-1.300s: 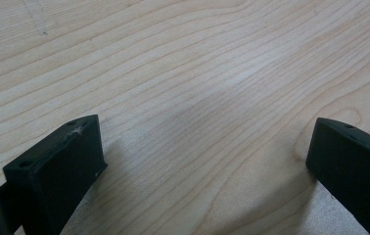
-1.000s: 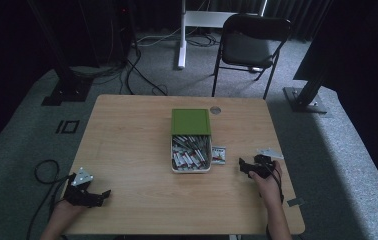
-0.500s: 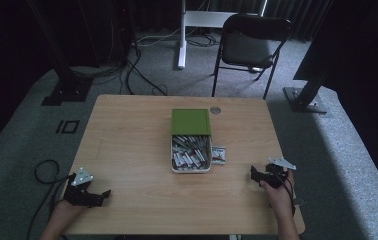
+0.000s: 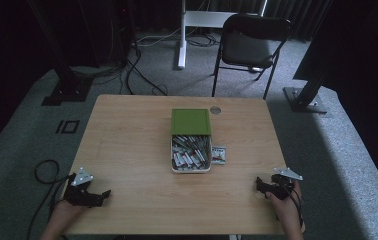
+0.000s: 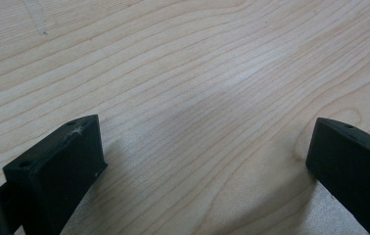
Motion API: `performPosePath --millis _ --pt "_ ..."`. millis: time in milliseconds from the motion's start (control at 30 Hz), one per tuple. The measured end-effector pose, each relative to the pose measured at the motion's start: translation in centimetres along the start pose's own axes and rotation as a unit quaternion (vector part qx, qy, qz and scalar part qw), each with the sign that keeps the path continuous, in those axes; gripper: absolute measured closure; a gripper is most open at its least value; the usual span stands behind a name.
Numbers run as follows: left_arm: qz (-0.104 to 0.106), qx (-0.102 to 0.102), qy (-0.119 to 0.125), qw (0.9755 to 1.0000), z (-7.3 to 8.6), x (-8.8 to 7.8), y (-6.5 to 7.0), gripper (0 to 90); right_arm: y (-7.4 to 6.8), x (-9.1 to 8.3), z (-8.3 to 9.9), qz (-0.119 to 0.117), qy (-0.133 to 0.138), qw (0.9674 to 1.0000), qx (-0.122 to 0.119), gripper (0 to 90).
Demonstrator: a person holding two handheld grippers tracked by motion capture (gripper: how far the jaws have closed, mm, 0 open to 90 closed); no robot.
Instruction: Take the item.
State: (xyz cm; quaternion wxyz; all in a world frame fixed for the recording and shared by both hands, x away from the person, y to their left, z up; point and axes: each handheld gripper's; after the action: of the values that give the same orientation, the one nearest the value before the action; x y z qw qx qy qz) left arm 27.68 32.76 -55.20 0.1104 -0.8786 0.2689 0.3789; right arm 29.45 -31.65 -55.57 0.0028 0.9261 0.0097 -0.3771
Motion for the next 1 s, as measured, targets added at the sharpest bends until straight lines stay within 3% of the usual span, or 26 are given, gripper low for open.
performPosePath --millis 533,900,1000 --pt "0.000 0.000 0.000 1.0000 0.0 0.0 0.0 1.4 0.5 -1.2 1.4 0.013 0.008 0.9998 0.010 13.7" --pt "0.000 0.000 0.000 1.0000 0.0 0.0 0.0 1.4 0.5 -1.2 1.4 0.014 0.008 0.9998 0.011 12.6" --pt "0.000 0.000 0.000 1.0000 0.0 0.0 0.0 1.4 0.5 -1.1 1.3 0.024 0.007 0.9994 0.022 12.6"
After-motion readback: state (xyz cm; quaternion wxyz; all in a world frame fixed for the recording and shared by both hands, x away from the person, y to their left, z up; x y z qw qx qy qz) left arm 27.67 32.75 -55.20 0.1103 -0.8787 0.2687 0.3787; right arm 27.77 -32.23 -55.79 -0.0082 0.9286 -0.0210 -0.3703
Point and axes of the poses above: each handheld gripper's, and its own axes: x roughly forward along the jaws, z roughly out of its underside, y roughly to its right, and after that the axes turned 2 degrees about z, right-handed
